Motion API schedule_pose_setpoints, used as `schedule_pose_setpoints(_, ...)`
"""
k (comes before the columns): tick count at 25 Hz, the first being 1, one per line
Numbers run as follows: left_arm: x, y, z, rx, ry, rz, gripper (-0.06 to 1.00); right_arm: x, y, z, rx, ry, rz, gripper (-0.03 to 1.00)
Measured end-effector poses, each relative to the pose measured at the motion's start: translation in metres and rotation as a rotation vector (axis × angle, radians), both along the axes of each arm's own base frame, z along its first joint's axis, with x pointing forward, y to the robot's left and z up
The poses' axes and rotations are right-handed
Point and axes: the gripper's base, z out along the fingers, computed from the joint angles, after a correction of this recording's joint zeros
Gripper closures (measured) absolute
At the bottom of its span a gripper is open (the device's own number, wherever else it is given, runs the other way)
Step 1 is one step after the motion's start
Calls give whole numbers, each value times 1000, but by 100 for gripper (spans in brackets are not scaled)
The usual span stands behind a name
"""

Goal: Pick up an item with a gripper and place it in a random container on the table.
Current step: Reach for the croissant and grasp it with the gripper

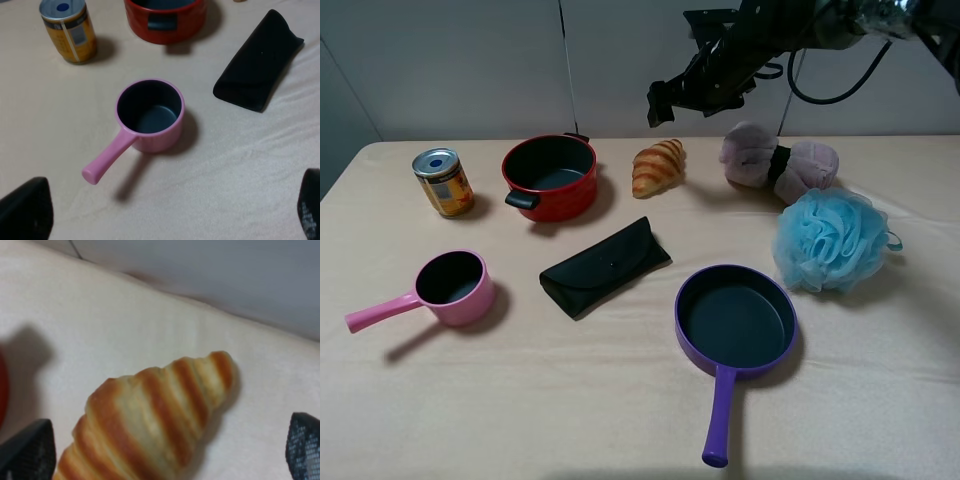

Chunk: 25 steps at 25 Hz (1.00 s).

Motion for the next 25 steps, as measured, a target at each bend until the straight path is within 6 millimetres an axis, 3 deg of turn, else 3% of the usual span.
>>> schedule_pose_setpoints(12, 0, 0, 0, 0, 0, 0, -5, -1, 25, -38, 28, 4, -4, 27)
schedule_pose_setpoints(25, 0, 0, 0, 0, 1, 0, -5, 2, 25, -67, -43, -3, 22, 27)
